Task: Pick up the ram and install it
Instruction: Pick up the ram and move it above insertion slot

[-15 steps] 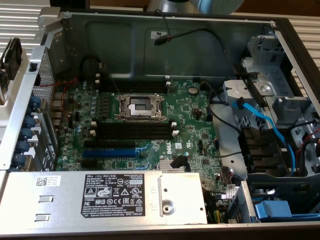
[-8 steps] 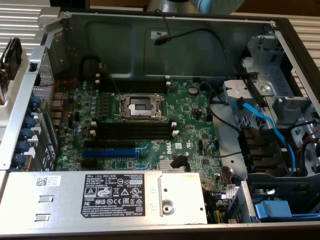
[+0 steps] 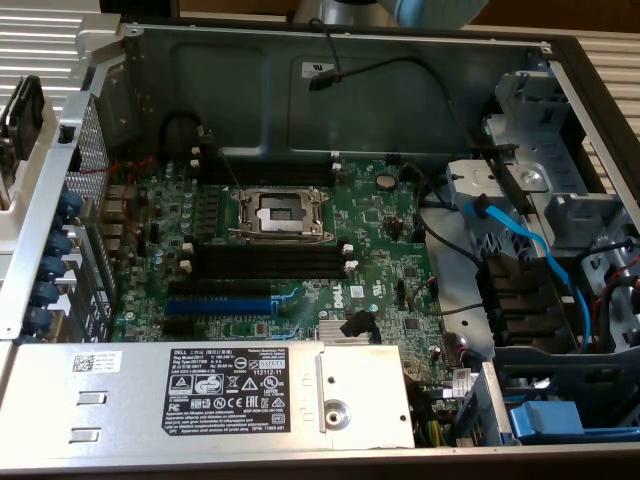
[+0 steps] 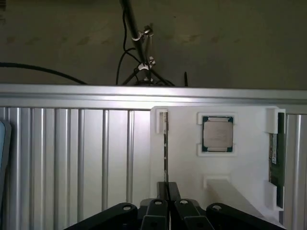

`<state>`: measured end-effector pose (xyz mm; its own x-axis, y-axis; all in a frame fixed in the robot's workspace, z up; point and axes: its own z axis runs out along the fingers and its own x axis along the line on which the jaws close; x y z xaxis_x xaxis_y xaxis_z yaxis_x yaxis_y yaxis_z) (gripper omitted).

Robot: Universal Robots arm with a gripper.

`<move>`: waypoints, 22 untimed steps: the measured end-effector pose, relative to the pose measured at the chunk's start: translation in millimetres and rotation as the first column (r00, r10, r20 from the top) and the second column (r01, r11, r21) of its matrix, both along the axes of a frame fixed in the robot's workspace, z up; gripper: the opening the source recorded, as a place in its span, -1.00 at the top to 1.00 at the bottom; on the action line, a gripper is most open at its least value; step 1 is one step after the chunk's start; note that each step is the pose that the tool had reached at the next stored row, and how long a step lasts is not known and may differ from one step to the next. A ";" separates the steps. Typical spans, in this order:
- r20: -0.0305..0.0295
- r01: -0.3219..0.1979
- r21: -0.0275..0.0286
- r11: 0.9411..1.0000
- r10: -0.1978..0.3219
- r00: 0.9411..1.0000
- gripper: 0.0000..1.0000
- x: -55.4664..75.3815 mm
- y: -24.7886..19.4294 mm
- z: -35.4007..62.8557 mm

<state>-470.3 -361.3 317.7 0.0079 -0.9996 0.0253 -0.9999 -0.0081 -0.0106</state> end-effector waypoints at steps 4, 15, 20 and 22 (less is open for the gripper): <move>0.000 0.000 0.000 1.000 0.000 1.000 0.76 1.8 -0.7 18.4; -0.006 0.000 0.000 1.000 0.000 1.000 0.76 10.8 -7.4 33.5; -0.006 0.000 -0.002 1.000 0.000 1.000 0.76 11.1 -7.4 33.2; -0.006 0.000 -0.004 1.000 0.000 1.000 0.76 16.0 -7.6 33.7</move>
